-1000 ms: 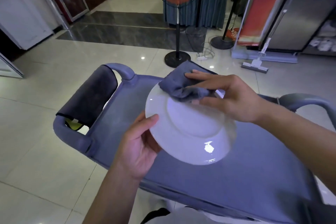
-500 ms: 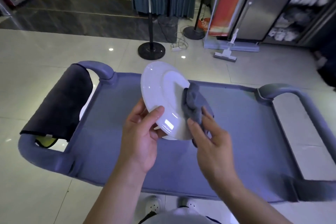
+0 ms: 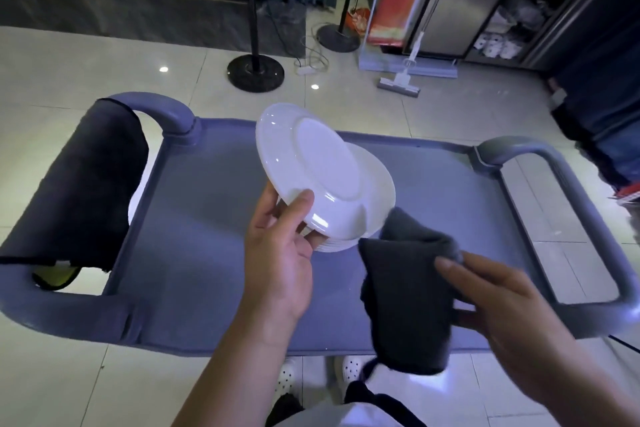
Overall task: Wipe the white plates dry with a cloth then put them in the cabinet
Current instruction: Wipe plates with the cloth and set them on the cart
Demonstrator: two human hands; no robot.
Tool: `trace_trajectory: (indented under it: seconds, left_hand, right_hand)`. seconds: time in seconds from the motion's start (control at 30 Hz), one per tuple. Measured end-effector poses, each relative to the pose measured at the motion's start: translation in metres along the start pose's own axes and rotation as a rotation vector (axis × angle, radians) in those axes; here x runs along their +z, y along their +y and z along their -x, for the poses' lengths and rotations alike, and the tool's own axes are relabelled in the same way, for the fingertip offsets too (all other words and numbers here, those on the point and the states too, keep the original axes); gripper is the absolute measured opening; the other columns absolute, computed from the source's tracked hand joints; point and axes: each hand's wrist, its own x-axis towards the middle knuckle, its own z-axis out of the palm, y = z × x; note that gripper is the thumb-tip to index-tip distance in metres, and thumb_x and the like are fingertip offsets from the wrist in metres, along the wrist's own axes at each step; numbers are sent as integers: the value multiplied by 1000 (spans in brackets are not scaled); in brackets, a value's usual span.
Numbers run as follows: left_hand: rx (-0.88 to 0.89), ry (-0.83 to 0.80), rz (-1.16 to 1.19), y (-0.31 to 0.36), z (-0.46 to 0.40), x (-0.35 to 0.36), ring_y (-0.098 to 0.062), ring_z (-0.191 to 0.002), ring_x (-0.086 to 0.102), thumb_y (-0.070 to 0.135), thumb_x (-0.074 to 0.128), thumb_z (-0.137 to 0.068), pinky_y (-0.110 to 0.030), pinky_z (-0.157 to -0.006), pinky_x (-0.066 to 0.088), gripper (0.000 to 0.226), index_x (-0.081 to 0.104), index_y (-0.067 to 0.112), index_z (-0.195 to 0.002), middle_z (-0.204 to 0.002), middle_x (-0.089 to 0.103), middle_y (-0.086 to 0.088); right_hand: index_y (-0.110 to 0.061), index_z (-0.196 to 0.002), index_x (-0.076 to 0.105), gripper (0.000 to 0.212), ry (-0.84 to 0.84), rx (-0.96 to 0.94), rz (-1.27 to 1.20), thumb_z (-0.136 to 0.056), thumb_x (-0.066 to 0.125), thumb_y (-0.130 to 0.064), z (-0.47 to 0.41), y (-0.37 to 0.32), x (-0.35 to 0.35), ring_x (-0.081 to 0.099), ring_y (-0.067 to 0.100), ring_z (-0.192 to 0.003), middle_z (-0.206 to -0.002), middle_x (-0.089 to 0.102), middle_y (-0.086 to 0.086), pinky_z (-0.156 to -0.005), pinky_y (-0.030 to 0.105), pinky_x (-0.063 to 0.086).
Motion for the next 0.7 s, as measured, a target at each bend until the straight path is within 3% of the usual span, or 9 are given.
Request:
trace_trajectory:
  seconds: [0.1, 0.2, 0.23, 0.3, 0.33, 0.37, 0.43, 0.53, 0.7]
  left_hand:
    - [-25, -8, 8, 3, 4, -2, -20, -104, 67, 13, 66, -83, -41, -79, 59, 38, 73, 26, -118, -115, 71, -2]
    - [-57, -33, 8, 4, 11, 4, -23, -105, 66, 11, 69, -83, -36, -73, 58, 46, 70, 23, -127, -122, 71, -7]
    - [-73, -33, 17, 3, 16, 7, -23, -105, 67, 9, 72, -82, -36, -73, 59, 50, 68, 22, -130, -127, 70, -8]
    - [-94, -24, 56, 2, 25, 14, -24, -102, 68, 11, 67, -86, -34, -72, 60, 45, 68, 20, -130, -126, 71, -11]
    - [-95, -16, 83, 3, 29, 15, -25, -99, 68, 10, 62, -91, -32, -70, 59, 39, 69, 18, -129, -121, 72, -13]
    - [-90, -3, 109, 5, 33, 15, -26, -97, 69, 9, 57, -95, -31, -68, 59, 35, 70, 16, -127, -115, 73, -14]
    - [-63, 49, 124, 9, 37, 10, -27, -94, 69, 9, 54, -99, -31, -67, 58, 31, 71, 15, -124, -108, 74, -15]
    - [-34, 111, 80, 18, 44, 3, -23, -88, 70, 10, 55, -99, -27, -61, 55, 31, 72, 18, -124, -104, 75, -11]
    - [53, 139, -39, 32, 50, 0, -17, -86, 71, 7, 54, -100, -27, -65, 56, 31, 75, 20, -120, -100, 77, -4]
  right_hand:
    - [-23, -89, 82, 21, 174, -36, 32, -93, 62, -18, -4, -12, -3, 74, 20, -92, -95, 78, 6, -80, 45, 58]
    - [-8, -87, 74, 15, 273, -326, 161, -96, 65, -16, -1, -27, 15, 61, 13, -69, -70, 66, 10, -73, 32, 50]
    - [-7, -85, 71, 14, 273, -422, 227, -96, 66, -16, 0, -29, 29, 53, 6, -66, -66, 58, 3, -68, 25, 45]
    - [-26, -96, 73, 5, 199, -564, 404, -94, 69, -24, 2, -22, 64, 57, -7, -79, -88, 66, -18, -75, 10, 43]
    - [-34, -112, 71, 19, 187, -631, 531, -93, 66, -31, 2, -14, 80, 60, -7, -105, -114, 67, -21, -91, 14, 45]
    - [-36, -130, 64, 38, 159, -697, 647, -92, 61, -34, 1, -3, 93, 52, 1, -129, -138, 59, -15, -106, 27, 44]
    - [-28, -150, 43, 62, 127, -789, 752, -90, 58, -26, -3, 20, 106, 31, 13, -149, -157, 42, -6, -114, 50, 38]
    - [-22, -151, 41, 73, 176, -888, 800, -84, 63, -7, -7, 30, 113, 36, 17, -147, -156, 44, -2, -109, 51, 44]
    - [-16, -142, 56, 71, 218, -1016, 880, -75, 66, 5, -5, 19, 119, 57, 19, -130, -143, 58, -1, -95, 33, 55]
